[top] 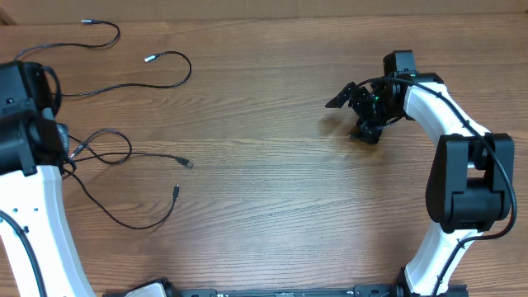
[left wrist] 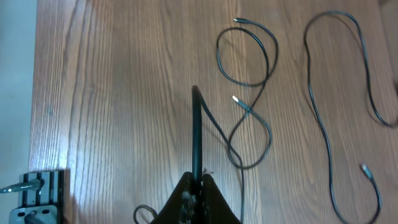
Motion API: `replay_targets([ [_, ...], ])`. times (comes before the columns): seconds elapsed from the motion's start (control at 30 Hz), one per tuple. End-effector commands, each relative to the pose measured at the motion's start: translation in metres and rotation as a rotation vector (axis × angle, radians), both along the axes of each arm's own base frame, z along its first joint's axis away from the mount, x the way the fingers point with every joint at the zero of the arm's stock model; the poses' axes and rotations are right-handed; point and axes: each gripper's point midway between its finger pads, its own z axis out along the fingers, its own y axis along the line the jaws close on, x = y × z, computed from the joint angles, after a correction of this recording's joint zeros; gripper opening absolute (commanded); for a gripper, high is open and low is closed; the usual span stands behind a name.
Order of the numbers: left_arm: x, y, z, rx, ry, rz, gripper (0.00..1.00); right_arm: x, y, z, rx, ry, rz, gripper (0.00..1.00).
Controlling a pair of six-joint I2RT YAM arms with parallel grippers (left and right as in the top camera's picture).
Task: Untangle cables
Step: 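Carry the black cable leftward with the left gripper toward the other cables, then lower the cable at the lower left and open the left gripper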
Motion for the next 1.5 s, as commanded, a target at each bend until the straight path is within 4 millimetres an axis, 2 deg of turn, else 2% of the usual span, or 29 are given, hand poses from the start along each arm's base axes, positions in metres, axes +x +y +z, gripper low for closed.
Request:
replay_targets([
  [0.0,0.000,0.026,-0.013,0.008,0.034,0.102,0.04,0.008,-0.001,0.016,-0.009,-0.055,0.001,1.00],
  [0.17,0.002,0.057,-0.038,-0.016,0.092,0.195,0.04,0.008,-0.001,0.016,-0.009,-0.055,0.001,1.00],
  [0.23,-0.005,0.082,-0.051,-0.017,0.133,0.270,0.04,0.008,-0.001,0.016,-0.009,-0.055,0.001,1.00],
  [0.4,-0.023,0.132,-0.068,0.046,0.210,0.394,0.04,0.008,-0.001,0.016,-0.009,-0.055,0.001,1.00],
  [0.53,-0.028,0.162,-0.086,0.074,0.302,0.393,0.04,0.008,-0.001,0.016,-0.009,-0.055,0.001,1.00],
  [0.6,-0.028,0.187,-0.099,0.107,0.397,0.330,0.05,0.008,-0.001,0.016,-0.009,-0.055,0.001,1.00],
  [0.8,-0.010,0.214,-0.124,0.114,0.475,0.197,0.05,0.008,-0.001,0.016,-0.009,-0.055,0.001,1.00],
  [0.93,0.004,0.224,-0.133,0.123,0.515,0.091,0.04,0.008,-0.001,0.016,-0.009,-0.055,0.001,1.00],
  [1.03,0.008,0.224,-0.141,0.100,0.499,0.076,0.09,0.008,-0.001,0.016,-0.009,-0.055,0.001,1.00],
  [1.07,0.008,0.224,-0.142,0.098,0.499,0.076,0.15,0.008,-0.001,0.016,-0.009,-0.055,0.001,1.00],
  [1.1,0.008,0.224,-0.142,0.097,0.500,0.075,0.30,0.008,-0.001,0.016,-0.009,-0.055,0.001,1.00],
  [1.13,0.009,0.223,-0.143,0.094,0.496,0.073,0.35,0.008,-0.001,0.016,-0.009,-0.055,0.001,1.00],
  [1.3,0.031,0.211,-0.157,-0.001,0.416,-0.061,0.32,0.008,-0.001,0.016,-0.009,-0.055,0.001,1.00],
  [1.33,0.045,0.201,-0.165,-0.060,0.369,-0.157,0.33,0.008,-0.001,0.016,-0.009,-0.055,0.001,1.00],
  [1.43,0.060,0.187,-0.173,-0.129,0.307,-0.258,0.40,0.008,-0.001,0.016,-0.009,-0.055,0.000,1.00],
  [1.47,0.059,0.185,-0.174,-0.138,0.312,-0.263,0.32,0.008,-0.001,0.016,-0.009,-0.055,0.001,1.00],
])
